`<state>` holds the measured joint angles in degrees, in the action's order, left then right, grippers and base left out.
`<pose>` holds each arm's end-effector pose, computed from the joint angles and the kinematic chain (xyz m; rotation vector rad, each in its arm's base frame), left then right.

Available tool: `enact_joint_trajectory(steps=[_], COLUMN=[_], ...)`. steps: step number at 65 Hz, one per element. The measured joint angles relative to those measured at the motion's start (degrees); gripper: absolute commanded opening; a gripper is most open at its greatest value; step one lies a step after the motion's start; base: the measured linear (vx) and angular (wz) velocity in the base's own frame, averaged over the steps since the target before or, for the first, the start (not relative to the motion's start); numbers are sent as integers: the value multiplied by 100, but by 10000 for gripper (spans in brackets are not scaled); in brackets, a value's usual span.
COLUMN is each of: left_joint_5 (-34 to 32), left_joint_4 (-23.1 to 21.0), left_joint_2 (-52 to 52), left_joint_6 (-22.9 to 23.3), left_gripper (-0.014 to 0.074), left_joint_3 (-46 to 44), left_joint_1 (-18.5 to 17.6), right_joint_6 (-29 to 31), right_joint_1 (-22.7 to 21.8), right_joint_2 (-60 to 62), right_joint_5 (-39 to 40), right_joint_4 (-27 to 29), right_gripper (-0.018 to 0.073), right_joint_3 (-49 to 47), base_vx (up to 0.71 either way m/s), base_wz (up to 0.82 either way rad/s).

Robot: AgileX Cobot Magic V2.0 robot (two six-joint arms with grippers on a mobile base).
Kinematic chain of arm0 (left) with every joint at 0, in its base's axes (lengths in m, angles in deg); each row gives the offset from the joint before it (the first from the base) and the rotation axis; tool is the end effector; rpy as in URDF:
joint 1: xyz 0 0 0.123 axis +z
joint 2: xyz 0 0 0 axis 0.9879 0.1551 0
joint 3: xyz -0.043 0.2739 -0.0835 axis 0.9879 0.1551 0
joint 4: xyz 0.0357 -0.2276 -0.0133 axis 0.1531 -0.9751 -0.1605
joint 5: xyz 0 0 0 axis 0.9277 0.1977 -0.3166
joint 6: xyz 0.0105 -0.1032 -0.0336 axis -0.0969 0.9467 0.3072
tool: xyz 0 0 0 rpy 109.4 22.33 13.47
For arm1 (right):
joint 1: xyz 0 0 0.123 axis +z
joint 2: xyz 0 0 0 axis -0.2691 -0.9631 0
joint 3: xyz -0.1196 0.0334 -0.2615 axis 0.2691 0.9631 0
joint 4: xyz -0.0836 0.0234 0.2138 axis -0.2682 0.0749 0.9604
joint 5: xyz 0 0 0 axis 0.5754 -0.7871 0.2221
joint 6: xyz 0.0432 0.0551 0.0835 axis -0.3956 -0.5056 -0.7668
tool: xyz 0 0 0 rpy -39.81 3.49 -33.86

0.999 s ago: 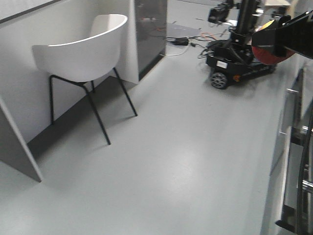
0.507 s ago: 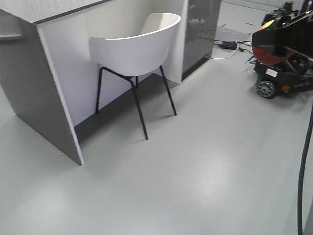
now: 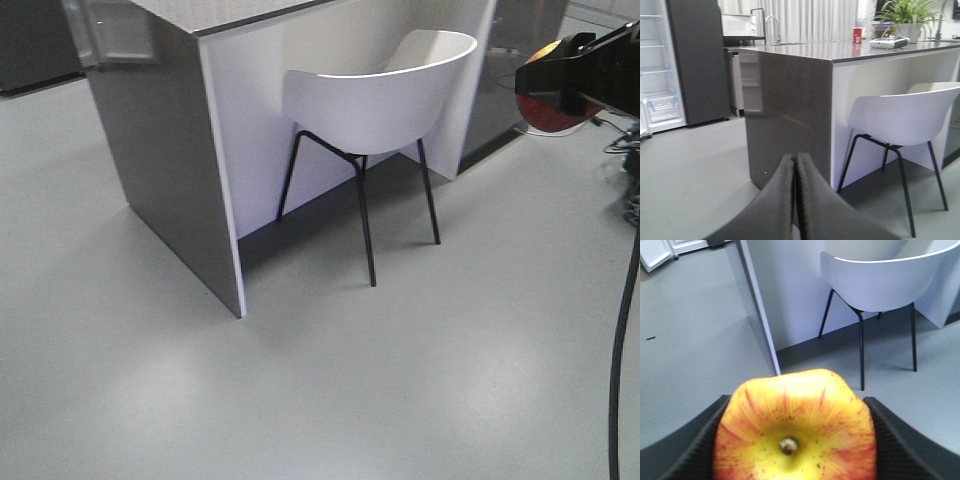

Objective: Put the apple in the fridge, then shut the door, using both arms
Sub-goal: 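Drive away from the countertop holding the apple in the right gripper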

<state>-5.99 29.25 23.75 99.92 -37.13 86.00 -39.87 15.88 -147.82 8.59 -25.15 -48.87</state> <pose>0.0485 0.0052 0.2004 -0.1219 1.5482 0.0275 0.2815 0.0336 0.4126 -0.2305 2.0497 0.2891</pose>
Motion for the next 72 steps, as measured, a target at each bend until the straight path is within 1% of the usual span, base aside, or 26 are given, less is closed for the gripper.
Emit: enact_joint_trajectory(steps=[28, 72], left_joint_5=[0, 0], left_joint_4=[0, 0], left_joint_2=[0, 0], left_joint_6=[0, 0], left_gripper=[-6, -6], left_joint_3=[0, 0], left_joint_1=[0, 0], right_joint_6=[0, 0], right_joint_1=[0, 0], right_joint_2=[0, 0], right_joint_5=[0, 0], right_joint_4=[0, 0], right_gripper=[-8, -8], right_joint_3=[0, 0], base_vx=[0, 6], base_wz=[32, 41])
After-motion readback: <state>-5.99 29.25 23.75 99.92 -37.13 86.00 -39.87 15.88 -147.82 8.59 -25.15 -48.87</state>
